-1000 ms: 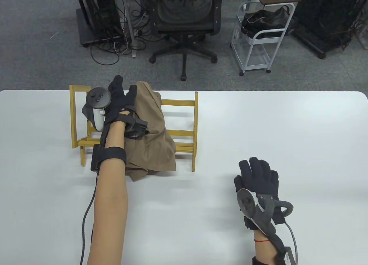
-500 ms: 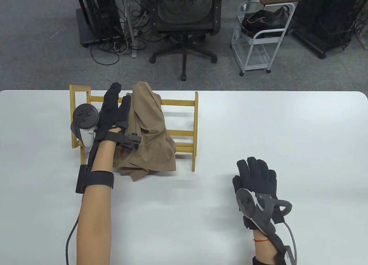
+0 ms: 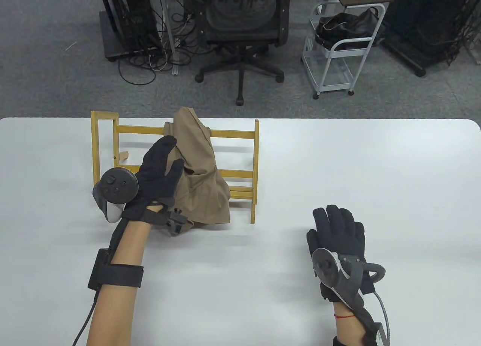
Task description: Hang shorts on book rack
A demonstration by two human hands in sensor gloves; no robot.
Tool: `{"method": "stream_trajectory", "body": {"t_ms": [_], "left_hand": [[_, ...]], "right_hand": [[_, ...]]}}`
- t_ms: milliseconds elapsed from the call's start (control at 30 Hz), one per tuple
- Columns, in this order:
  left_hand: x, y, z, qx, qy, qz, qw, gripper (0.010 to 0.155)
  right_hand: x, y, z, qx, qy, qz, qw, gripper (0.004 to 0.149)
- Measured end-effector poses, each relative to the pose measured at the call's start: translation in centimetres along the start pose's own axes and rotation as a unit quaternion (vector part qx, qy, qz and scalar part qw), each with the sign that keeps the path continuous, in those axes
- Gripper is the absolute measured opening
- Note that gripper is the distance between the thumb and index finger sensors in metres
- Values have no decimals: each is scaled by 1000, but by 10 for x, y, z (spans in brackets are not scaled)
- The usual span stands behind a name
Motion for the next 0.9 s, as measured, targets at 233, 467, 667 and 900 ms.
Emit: {"method": "stream_trajectory", "body": {"t_ms": [233,467,667,900], "left_hand": [[27,11,-2,-27,-22,-16,999,64],[52,14,-3,-42,-34,-28,998,63],[72,15,-4,-84,-58,-42,994,63],[89,14,-7,-131,-85,-38,987,63]], "right_hand": [[2,4,0,-1,4,-10,1000,56],[5,9,-2,-6,3,-20,1000,56],[6,11,-2,-7,7,-25,1000,56],[8,16,-6,-16,6,-34,999,56]]}}
Point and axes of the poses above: the tracker on the back of each hand, its own y axis roughly to the thumb side, its own x axis roughly from the fingertips to the wrist, z = x × y, the point moved 1 cm from there along -x, roughly from the wrist to the fingertips, and after that the axes turned 12 degrees about x, right-handed, at the moved point
